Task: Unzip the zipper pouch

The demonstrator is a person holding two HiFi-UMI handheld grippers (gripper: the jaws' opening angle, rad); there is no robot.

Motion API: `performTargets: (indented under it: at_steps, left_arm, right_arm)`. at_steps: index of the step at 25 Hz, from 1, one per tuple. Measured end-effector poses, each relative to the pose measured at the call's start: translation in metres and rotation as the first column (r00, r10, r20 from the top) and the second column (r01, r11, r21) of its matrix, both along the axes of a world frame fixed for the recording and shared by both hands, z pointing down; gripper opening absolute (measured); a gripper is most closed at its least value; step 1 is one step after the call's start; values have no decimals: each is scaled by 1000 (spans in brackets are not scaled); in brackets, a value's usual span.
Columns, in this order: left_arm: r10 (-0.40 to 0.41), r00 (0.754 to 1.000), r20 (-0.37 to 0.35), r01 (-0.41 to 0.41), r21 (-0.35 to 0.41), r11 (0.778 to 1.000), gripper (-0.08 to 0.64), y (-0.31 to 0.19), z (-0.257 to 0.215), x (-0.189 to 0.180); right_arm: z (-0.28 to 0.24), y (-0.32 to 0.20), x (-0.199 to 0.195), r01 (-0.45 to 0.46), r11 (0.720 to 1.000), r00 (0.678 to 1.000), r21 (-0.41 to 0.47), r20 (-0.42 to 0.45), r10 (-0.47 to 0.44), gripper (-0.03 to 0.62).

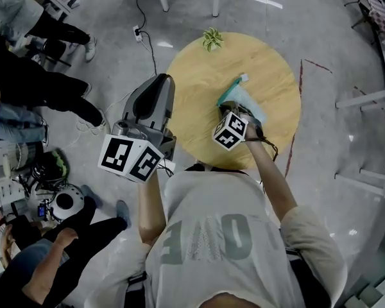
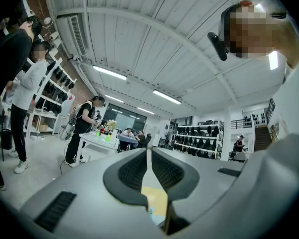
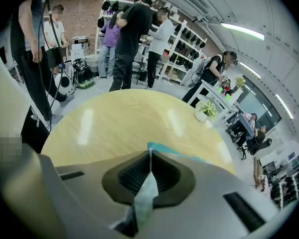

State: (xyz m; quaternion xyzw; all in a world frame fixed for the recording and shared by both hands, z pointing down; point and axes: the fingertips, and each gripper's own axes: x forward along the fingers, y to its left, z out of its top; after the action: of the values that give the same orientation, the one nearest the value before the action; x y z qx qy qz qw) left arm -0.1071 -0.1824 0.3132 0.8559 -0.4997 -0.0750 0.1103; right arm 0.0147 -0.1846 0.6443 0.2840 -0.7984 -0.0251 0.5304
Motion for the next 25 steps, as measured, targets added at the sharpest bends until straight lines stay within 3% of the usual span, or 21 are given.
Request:
performTargets:
  at_steps: [8,14,18,21,25]
  left_arm:
    - [-12,1000,-3,12,0,1000,29,1,0,-4]
    - [-7,1000,-4,7,0,1000,29,1,1,-4]
    - [2,1000,-8,-2,6,1000,29,-3,-1,-2]
    - [15,1000,-11,-15,15,1000,29,-6,-3,1]
    - [34,999,-8,-33,43,999,29,-9,-10,7]
  right_arm:
    - [12,5,-7,-21,999,1000,-29,-4,20,35]
    - [1,3,-11,-57,998,996,-37,64,59,37]
    - [-33,-10,-8,-71,997,988,-1,135,70,44]
    - [-71,-22,-7,-85,996,975,37,210,75,115]
    - [-142,-41,3,-154,974,941,163,324,95,118]
